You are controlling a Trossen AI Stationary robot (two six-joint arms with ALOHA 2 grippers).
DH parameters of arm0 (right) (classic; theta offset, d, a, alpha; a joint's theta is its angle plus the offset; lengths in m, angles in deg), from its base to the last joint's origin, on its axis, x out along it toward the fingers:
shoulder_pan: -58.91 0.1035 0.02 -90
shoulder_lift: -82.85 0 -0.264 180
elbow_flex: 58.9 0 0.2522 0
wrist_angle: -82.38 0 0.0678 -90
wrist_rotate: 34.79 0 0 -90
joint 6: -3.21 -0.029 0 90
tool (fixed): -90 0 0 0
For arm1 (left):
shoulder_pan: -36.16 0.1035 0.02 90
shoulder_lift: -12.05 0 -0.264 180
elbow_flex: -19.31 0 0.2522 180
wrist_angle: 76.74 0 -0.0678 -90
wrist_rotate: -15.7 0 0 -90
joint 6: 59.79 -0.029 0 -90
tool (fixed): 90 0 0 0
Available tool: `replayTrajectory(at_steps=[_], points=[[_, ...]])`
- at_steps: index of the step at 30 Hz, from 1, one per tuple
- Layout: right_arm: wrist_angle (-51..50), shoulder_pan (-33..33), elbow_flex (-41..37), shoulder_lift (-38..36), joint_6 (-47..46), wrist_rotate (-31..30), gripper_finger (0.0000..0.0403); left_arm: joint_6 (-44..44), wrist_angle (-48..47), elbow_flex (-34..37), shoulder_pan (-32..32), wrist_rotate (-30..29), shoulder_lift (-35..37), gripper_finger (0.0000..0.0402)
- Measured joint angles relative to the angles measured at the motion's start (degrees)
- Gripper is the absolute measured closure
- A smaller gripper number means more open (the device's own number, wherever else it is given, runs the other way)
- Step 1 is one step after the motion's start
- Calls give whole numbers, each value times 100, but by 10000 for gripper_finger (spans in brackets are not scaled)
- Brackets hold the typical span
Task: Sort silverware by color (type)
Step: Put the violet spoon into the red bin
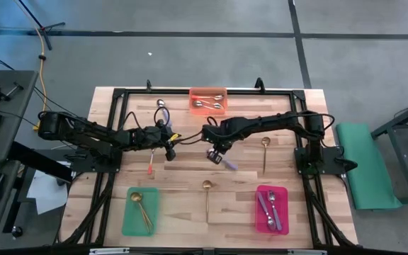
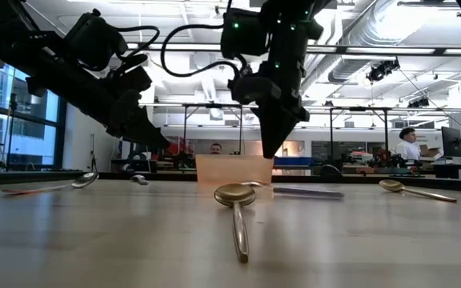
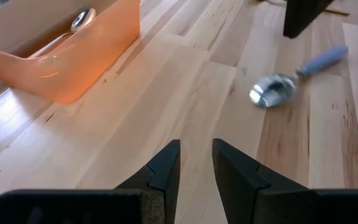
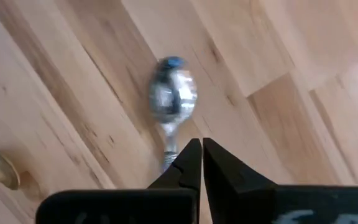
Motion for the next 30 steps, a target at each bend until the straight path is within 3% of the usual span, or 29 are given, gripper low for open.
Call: replayTrajectory(at_steps=[6,13,16,24,30], points=[[49,189,-202,2,-192,-77,389,31,-9,0,0,0,0,317],[501,579,-249,151,-313,-16,303,91,-4,0,0,2,-1,317],[670,600,-249,349,-350,-51,284,92,11,0,0,2,0,317],[945,413,-239,726,-299,-219,303,94,-43,0,-77,23,0,317],[1083,390,-240,745,-48,-217,355,94,-41,0,-127,24,0,317]])
